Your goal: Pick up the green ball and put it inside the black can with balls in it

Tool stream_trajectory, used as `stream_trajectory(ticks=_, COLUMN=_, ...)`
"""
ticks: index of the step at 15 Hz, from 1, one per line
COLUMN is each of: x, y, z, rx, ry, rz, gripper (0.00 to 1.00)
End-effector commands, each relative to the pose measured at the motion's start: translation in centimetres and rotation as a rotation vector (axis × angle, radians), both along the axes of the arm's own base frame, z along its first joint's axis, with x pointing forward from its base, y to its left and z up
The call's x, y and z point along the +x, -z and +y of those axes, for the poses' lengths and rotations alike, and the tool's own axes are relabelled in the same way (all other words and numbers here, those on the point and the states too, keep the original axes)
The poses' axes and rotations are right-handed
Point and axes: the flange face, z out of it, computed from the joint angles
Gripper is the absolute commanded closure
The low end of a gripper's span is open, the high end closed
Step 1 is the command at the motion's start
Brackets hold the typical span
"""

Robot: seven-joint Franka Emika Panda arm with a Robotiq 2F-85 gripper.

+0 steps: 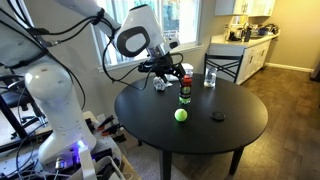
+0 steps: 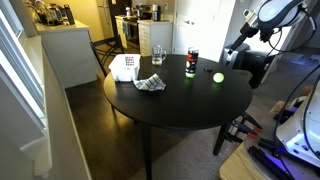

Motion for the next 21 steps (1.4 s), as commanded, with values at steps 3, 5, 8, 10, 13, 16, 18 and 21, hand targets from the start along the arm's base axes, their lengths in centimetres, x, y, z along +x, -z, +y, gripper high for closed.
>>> stream_trajectory(ticks=3, x=1.2, y=4.0, z=-0.8, rx=0.022, ry=-0.103, rz=-0.064, gripper=0.0)
stream_trajectory(ticks=5, x=1.5, y=5.4, z=-0.8, rx=0.058, ry=-0.139, rz=-0.019, gripper=0.0)
stream_trajectory(ticks=8, x=1.5, y=6.8, z=-1.3, rx=0.123, ry=-0.177, rz=0.011, gripper=0.0)
stream_trajectory(ticks=10, x=1.6, y=8.0, z=-2.3, rx=0.147, ry=-0.173, rz=0.064, gripper=0.0)
stream_trajectory(ticks=13, x=1.5, y=9.1, z=-4.4, rx=0.169, ry=-0.139, rz=0.118, gripper=0.0)
stream_trajectory(ticks=16, x=1.5, y=9.7, z=-6.5, rx=0.166, ry=-0.091, rz=0.153, gripper=0.0)
stream_trajectory(ticks=18, x=1.6, y=10.0, z=-7.1, rx=0.174, ry=-0.088, rz=0.172, gripper=0.0)
stream_trajectory(ticks=21, x=1.5, y=10.1, z=-6.9, rx=0.198, ry=-0.085, rz=0.154, gripper=0.0)
